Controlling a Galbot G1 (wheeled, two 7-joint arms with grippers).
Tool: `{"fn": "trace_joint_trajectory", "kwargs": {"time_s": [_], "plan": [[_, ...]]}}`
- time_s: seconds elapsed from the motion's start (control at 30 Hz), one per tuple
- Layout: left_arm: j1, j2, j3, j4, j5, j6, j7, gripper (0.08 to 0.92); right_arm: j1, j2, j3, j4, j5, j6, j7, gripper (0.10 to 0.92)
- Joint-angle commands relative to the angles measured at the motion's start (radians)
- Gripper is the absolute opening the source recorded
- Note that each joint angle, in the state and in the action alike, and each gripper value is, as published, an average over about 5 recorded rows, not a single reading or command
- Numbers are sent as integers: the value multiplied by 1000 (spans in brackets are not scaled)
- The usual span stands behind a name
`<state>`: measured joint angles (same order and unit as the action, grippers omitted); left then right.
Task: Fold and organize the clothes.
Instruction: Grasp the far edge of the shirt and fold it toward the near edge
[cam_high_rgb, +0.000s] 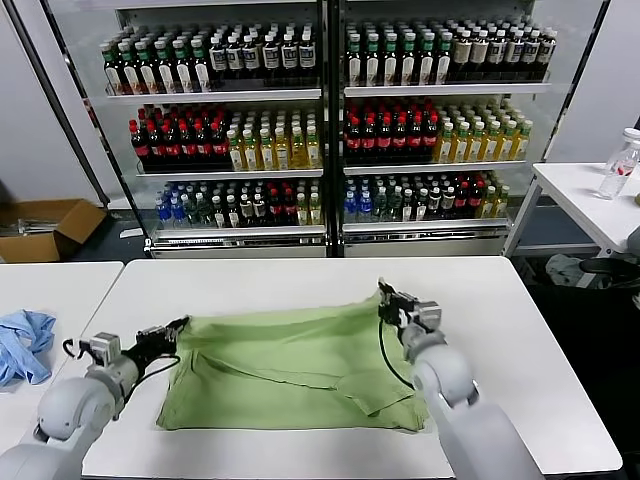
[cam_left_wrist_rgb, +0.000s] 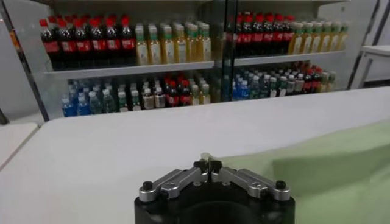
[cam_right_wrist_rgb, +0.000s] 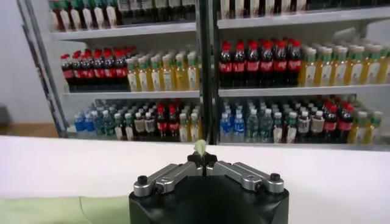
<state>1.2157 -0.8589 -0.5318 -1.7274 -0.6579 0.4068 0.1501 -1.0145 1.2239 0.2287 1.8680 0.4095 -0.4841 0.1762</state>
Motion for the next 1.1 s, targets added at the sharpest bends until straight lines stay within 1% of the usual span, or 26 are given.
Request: {"fn": "trace_joint_trajectory", "kwargs": {"time_s": [0.03, 0.3, 0.47, 0.53, 0.6, 0.67, 0.73, 0.87, 0.9, 1.03, 1.1], "plan": [[204, 18, -88, -120, -17, -33, 11, 84, -216, -66, 22, 243, -35, -11, 10, 106], [234, 19, -89, -122, 53, -27, 51, 84, -323, -76, 34, 278, -81, -12, 16, 106], [242, 16, -92, -127, 201, -8, 97, 85, -386, -72, 24, 291, -108, -33, 31, 106], [240, 11, -92, -136, 225, 0, 86, 93, -392, -71, 27, 297, -113, -60, 49, 106], [234, 5, -95, -148, 218, 9, 61, 127, -389, -71, 37, 305, -116, -78, 60, 120], [232, -1, -102, -162, 207, 14, 24, 174, -384, -74, 51, 321, -119, -80, 61, 151], [232, -15, -110, -179, 199, 18, -25, 234, -379, -78, 66, 340, -120, -79, 58, 205], [252, -71, -105, -221, 200, 22, -136, 347, -381, -75, 87, 369, -126, -77, 56, 318], [257, -88, -97, -229, 198, 26, -175, 373, -385, -73, 89, 371, -130, -76, 55, 353], [256, -157, -52, -241, 147, 72, -375, 477, -406, -69, 89, 371, -147, -70, 51, 465], [254, -183, -39, -241, 96, 96, -434, 538, -411, -66, 87, 373, -152, -67, 50, 526]]}}
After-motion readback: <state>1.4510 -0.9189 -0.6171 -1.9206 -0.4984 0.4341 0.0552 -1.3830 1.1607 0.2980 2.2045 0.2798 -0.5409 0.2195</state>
